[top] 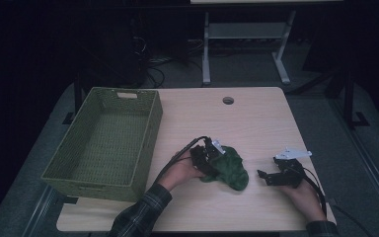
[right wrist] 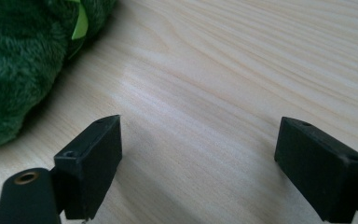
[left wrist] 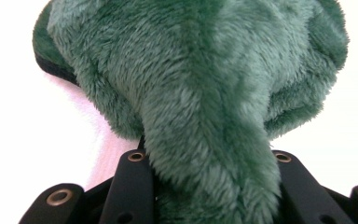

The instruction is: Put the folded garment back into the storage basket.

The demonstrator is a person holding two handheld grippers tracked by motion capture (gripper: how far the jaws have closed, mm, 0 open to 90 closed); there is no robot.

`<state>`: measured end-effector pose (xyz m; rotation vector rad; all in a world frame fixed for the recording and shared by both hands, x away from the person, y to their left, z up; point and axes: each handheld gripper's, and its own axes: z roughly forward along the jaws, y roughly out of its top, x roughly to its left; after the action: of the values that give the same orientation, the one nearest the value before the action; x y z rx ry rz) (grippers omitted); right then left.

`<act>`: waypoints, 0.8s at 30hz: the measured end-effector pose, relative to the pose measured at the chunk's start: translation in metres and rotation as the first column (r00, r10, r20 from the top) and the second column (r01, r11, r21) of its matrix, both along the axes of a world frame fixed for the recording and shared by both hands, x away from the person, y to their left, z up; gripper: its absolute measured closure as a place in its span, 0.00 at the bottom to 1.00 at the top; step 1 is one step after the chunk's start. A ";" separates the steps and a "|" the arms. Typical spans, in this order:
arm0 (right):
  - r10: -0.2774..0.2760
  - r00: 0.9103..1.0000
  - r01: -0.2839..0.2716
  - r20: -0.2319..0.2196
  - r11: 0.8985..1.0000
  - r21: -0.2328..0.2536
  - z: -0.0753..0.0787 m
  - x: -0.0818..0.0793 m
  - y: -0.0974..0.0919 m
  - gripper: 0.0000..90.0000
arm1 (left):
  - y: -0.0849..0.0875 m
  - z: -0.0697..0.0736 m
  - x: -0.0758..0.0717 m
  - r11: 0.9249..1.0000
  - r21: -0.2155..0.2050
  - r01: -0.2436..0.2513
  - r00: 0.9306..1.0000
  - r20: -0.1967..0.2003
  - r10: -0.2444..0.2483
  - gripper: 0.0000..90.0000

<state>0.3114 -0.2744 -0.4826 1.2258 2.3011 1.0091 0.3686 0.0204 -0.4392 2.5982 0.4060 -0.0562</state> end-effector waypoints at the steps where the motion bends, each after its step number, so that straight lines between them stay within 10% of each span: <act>1: 0.001 1.000 -0.001 0.000 1.000 -0.001 0.000 0.000 0.000 0.16 | 0.001 0.002 0.000 1.000 -0.007 -0.006 1.000 -0.001 0.006 0.75; 24: -0.003 1.000 0.003 -0.004 1.000 0.001 0.000 0.000 0.000 0.16 | 0.033 0.080 -0.005 0.997 -0.062 -0.052 0.998 0.021 0.054 0.74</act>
<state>0.3111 -0.2741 -0.4825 1.2321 2.3015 1.0082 0.3640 0.0531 -0.3588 2.5235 0.4578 -0.0212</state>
